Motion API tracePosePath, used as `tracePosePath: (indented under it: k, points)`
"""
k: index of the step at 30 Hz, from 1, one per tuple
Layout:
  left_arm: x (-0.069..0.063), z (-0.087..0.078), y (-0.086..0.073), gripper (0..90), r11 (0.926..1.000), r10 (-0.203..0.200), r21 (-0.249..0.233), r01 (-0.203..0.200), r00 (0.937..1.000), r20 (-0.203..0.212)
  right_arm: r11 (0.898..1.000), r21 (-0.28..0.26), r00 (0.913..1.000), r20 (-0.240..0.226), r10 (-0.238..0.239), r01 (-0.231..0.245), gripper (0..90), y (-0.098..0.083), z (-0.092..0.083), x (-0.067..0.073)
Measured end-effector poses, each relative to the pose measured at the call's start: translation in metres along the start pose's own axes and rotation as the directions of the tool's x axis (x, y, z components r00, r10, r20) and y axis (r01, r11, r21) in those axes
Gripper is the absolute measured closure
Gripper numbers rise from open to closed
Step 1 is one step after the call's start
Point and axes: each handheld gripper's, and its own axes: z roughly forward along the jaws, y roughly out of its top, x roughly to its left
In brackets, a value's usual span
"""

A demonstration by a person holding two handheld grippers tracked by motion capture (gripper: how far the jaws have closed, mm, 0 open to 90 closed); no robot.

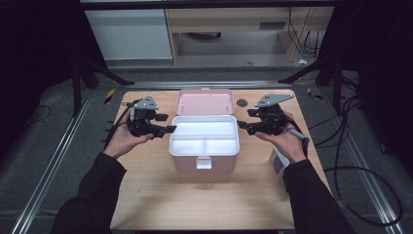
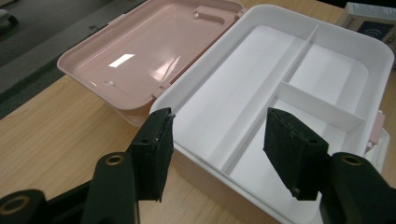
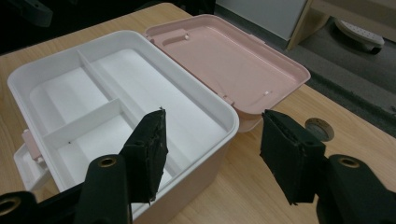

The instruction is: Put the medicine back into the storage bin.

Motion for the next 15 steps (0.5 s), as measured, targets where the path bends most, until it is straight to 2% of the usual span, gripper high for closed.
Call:
tracePosePath:
  k: [3,6,7,9,11,12,13,15]
  points:
    - [0.002,0.002,0.008,42.4,0.9977,0.051,0.045,-0.051,0.9987,0.004,0.999,0.018,0.9994,-0.017,-0.031,0.031,42.2,0.006,0.005,-0.002]
    - [0.003,0.005,0.014,45.5,0.9919,0.096,0.081,-0.098,0.9949,0.032,0.997,0.039,0.9965,-0.044,-0.071,0.073,44.6,0.014,0.009,-0.004]
    - [0.004,0.006,0.015,48.0,0.9892,0.11,0.093,-0.113,0.9931,0.04,0.994,0.039,0.9938,-0.058,-0.095,0.097,46.6,0.018,0.011,-0.006]
    - [0.003,0.011,0.018,49.2,0.9838,0.134,0.113,-0.139,0.9894,0.056,0.993,0.056,0.989,-0.107,-0.102,0.109,48.8,0.023,0.013,-0.009]
    - [0.001,0.016,0.019,52.3,0.9773,0.152,0.137,-0.161,0.9856,0.074,0.987,0.064,0.9822,-0.124,-0.141,0.15,50.3,0.026,0.016,-0.01]
    - [0.001,0.016,0.019,52.8,0.9773,0.152,0.137,-0.161,0.9856,0.074,0.987,0.064,0.9822,-0.124,-0.141,0.15,50.3,0.026,0.016,-0.01]
    - [-0.001,0.022,0.019,53.9,0.9663,0.18,0.171,-0.192,0.9801,0.084,0.977,0.086,0.972,-0.148,-0.183,0.196,51.0,0.027,0.02,-0.01]
    - [-0.001,0.027,0.019,55.0,0.9596,0.188,0.194,-0.204,0.9771,0.1,0.961,0.125,0.9585,-0.175,-0.225,0.248,52.5,0.027,0.025,-0.008]
